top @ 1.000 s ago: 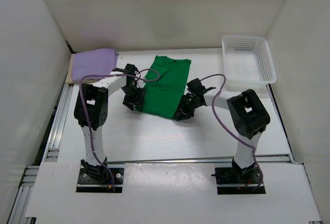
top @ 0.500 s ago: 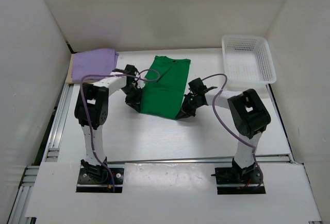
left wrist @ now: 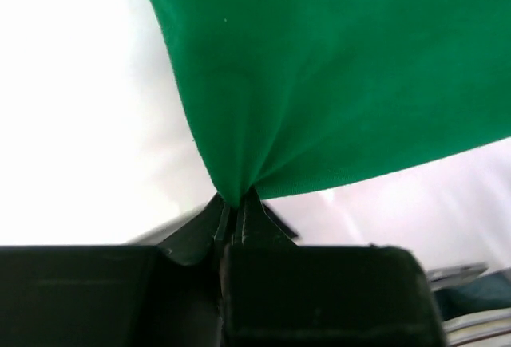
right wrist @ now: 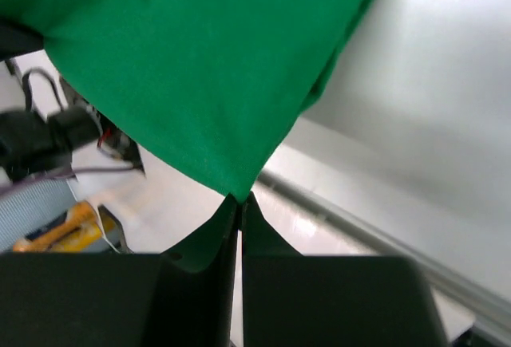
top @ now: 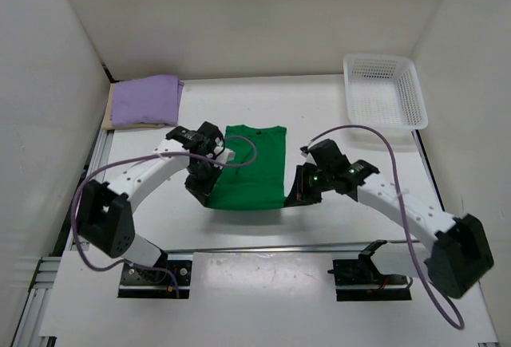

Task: Fold and stack the t-shirts
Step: Grab one side of the 2/3 rectangular tshirt with both arms, then fold the long partially folded tshirt into a neat square

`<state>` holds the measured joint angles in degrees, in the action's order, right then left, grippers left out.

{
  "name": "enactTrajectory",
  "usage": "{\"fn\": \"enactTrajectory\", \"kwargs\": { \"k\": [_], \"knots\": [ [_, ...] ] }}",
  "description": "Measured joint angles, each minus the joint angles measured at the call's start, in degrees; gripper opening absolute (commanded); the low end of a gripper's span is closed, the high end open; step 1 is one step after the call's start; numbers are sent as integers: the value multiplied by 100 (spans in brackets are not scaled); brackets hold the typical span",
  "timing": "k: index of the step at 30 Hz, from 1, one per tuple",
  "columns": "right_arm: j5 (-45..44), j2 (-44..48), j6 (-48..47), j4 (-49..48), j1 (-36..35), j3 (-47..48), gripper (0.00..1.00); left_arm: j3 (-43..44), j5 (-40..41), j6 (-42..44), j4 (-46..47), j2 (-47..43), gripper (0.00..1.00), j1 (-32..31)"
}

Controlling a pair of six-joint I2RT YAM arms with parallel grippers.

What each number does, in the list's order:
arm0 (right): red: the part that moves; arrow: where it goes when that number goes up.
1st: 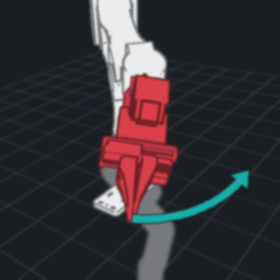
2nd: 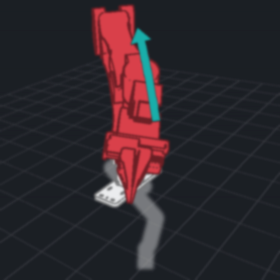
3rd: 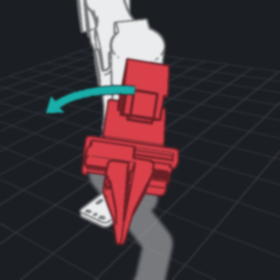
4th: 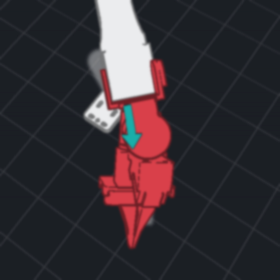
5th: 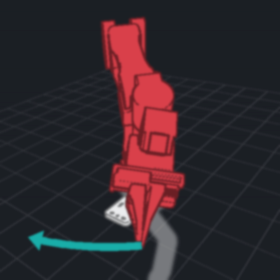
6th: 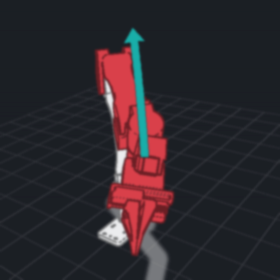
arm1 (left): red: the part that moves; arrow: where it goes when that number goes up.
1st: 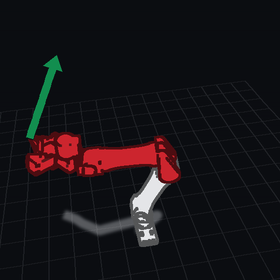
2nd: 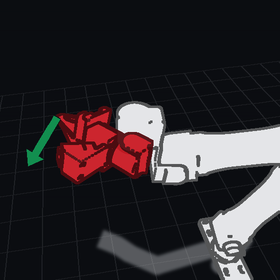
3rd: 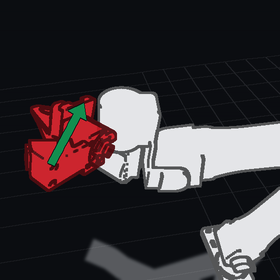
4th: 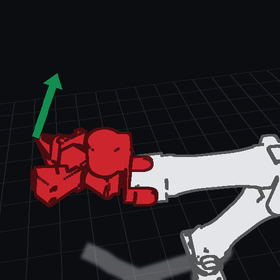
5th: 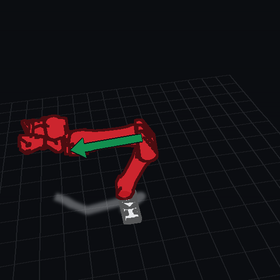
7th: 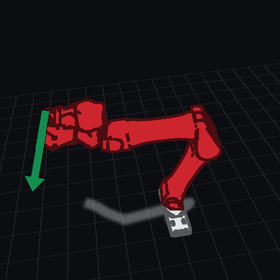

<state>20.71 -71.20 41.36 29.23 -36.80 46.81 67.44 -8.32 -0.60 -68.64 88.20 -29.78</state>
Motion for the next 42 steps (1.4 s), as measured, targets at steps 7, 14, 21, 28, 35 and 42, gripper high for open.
{"fn": "enactTrajectory", "kwargs": {
  "k": [7, 14, 21, 28, 35, 42],
  "knots": [
    [-157, 1305, 238, 706, -400, -52, 0, 90, 87, -37, -490, -1115, 10, -367],
    [-492, 1539, 407, 1134, -245, 339, 0, 1412, 219, -42, -651, -1045, 10, -358],
    [-597, 236, 13, 1283, 387, 1314, 0, 2347, 225, -31, -673, 157, 10, 127],
    [-472, -946, -306, 1272, 870, 1980, 0, 3073, 35, -46, -752, 1272, 10, 616],
    [-310, -1670, -474, 1176, 1364, 2402, 0, 3779, -120, -46, -481, 1908, 10, 741],
    [-293, -2594, -601, 1169, 1591, 3023, 0, 3816, -140, -46, -164, 2559, 10, 822]
  ]
}}
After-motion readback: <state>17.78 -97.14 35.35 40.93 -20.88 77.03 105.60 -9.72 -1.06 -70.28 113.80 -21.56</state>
